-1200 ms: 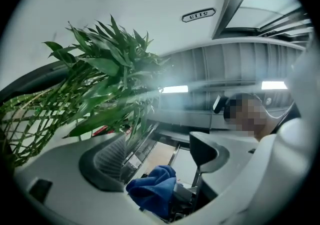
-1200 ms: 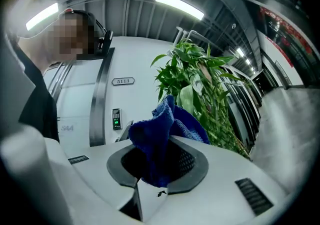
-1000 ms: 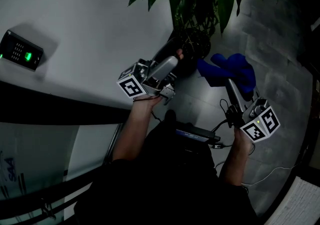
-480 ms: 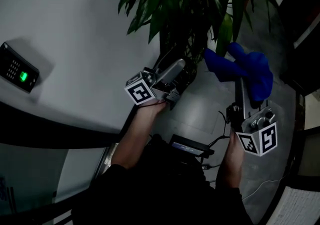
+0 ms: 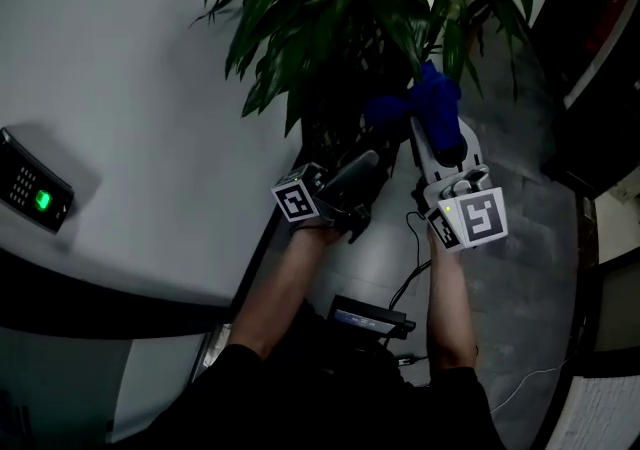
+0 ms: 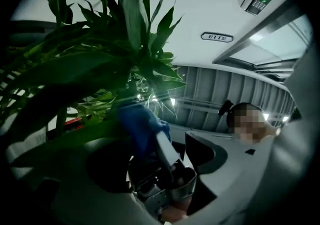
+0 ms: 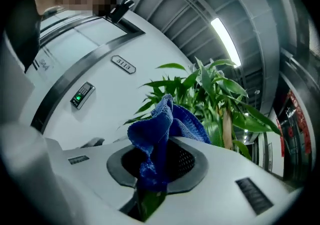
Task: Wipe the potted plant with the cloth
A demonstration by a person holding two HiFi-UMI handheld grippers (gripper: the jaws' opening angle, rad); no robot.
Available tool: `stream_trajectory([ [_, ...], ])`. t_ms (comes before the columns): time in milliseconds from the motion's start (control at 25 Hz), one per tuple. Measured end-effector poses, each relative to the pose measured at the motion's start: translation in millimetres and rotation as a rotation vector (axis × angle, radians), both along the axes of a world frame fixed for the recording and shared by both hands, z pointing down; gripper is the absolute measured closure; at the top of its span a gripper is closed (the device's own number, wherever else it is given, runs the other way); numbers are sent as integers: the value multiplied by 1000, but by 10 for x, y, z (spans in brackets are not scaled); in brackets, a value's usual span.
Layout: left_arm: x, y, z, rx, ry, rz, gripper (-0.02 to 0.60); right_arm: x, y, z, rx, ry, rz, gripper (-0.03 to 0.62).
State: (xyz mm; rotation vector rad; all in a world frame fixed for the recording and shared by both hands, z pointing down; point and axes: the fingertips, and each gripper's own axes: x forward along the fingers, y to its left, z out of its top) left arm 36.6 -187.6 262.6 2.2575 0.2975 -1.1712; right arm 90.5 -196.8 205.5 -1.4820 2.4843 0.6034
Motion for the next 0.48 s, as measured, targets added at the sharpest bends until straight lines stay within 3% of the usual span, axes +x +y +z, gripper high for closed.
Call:
stream_trajectory([
  [160,-19,51,-12,-19,54,59,242,-16,3,295,-95,-7,-27,502],
  [280,-47,109,-30,-38,84,86,242,-84,144,494,-106,-5,-88,502],
  [480,-63,195,33,-50,86,77,244,-41,391,802,-141,-88,-150,502],
])
